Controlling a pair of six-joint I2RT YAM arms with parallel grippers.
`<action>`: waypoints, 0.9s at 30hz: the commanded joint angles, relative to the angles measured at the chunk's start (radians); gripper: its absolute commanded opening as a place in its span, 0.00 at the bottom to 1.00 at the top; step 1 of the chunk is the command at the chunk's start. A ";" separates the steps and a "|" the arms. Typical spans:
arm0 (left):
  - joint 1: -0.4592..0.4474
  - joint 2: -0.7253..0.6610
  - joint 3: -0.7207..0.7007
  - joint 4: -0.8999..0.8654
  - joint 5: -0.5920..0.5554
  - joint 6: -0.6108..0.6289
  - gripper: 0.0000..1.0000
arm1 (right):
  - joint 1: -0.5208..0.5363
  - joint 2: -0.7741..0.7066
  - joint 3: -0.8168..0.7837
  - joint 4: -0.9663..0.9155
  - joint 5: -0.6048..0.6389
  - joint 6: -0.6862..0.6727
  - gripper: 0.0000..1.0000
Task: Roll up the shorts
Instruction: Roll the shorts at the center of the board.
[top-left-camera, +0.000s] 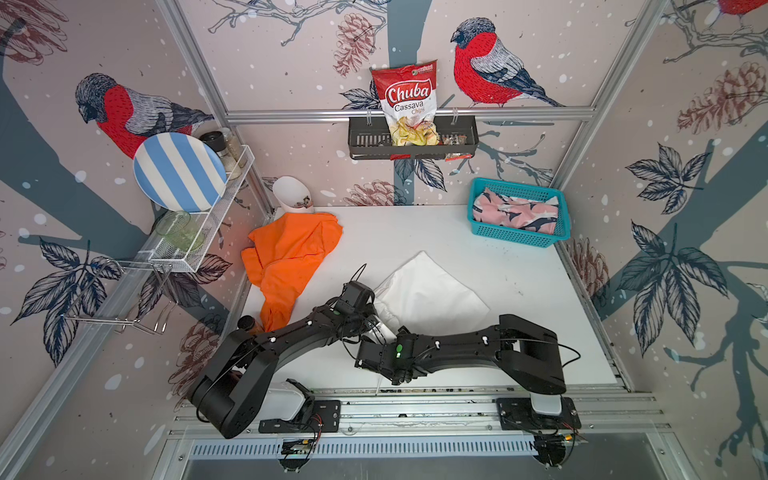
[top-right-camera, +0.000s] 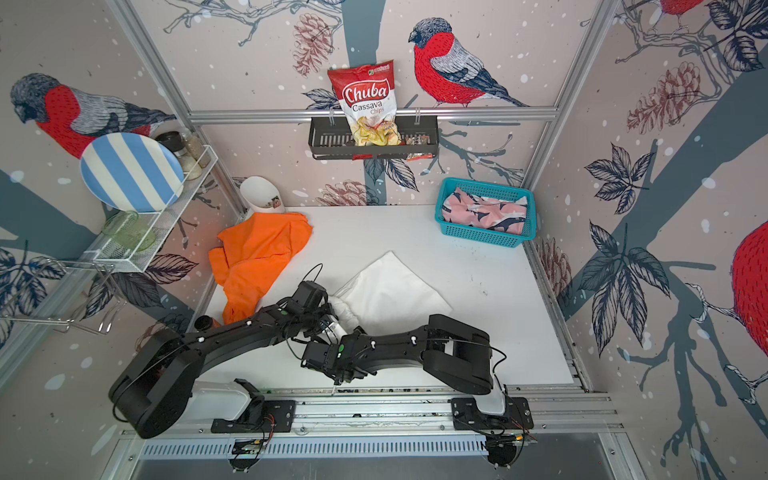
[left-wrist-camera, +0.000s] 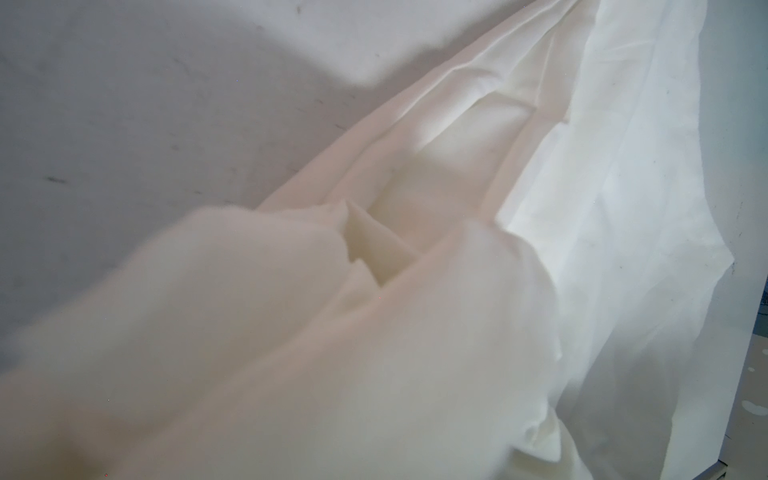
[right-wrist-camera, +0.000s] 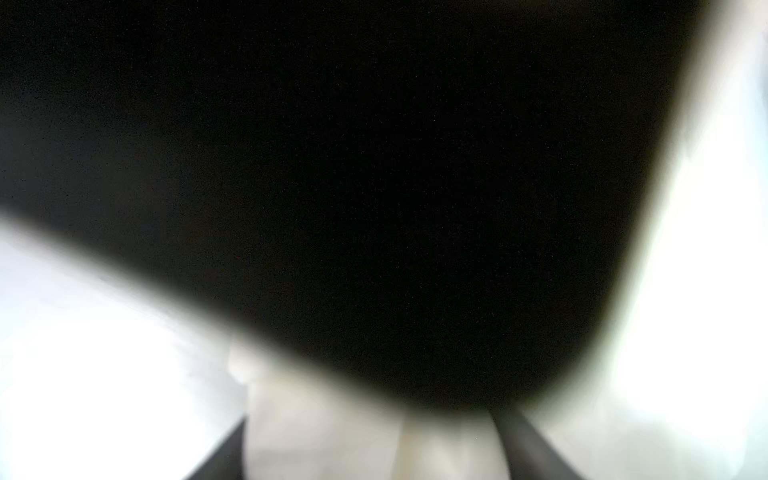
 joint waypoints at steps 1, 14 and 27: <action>0.010 -0.014 0.001 0.003 0.001 0.015 0.30 | -0.004 -0.044 -0.032 -0.012 -0.082 0.023 0.32; 0.084 -0.224 0.072 -0.168 -0.055 0.102 0.66 | -0.462 -0.396 -0.634 0.949 -1.241 0.239 0.00; -0.039 -0.032 0.199 -0.141 -0.049 0.092 0.75 | -0.763 -0.166 -0.829 1.271 -1.447 0.408 0.00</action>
